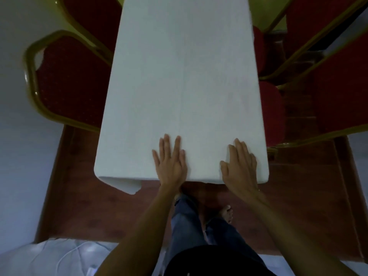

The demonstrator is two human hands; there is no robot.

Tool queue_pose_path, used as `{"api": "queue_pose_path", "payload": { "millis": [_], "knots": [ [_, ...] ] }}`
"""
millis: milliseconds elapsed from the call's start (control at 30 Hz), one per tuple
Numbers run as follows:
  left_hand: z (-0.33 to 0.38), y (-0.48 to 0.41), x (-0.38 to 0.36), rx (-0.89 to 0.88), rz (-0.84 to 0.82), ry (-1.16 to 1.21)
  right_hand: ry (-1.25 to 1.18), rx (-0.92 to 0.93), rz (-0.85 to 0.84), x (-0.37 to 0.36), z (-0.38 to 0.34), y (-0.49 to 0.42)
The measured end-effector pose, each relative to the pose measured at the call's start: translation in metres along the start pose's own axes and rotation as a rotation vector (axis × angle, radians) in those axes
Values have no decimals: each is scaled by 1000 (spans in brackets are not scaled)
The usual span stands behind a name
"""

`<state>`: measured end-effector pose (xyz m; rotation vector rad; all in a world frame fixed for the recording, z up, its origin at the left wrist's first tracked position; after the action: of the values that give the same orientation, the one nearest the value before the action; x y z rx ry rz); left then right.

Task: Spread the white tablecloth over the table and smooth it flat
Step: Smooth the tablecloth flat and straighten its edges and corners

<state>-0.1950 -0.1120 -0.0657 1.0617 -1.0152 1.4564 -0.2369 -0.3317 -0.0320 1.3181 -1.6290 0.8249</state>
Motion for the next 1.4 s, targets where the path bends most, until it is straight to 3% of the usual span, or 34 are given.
{"api": "queue_pose_path", "payload": {
  "millis": [200,333,567,733,1133,1400],
  "knots": [
    [-122,9,35,344,85,1,18,171,-55,-33,-52,-2],
    [-150,-4,40,487,83,28,14,250,-107,-55,-94,-4],
    [-130,-55,33,74,39,38,84,430,-165,-102,-176,-9],
    [-177,-40,45,131,82,-44,143,429,-129,-118,-184,0],
    [-209,11,55,241,81,-22,227,471,-181,-112,-178,18],
    [-208,36,68,305,-62,44,268,473,-233,-114,-174,23]
  ]
}}
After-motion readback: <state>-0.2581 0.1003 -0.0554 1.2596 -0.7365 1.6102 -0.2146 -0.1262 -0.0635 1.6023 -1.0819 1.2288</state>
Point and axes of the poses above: each hand's wrist, its own y-axis away from the middle knuckle, its own x-axis out of the back of the hand, z = x × y, the point moved 3 cm from there along -y, towards the middle knuckle, and after that the axes turned 12 degrees about z, right-handed, at the moved point
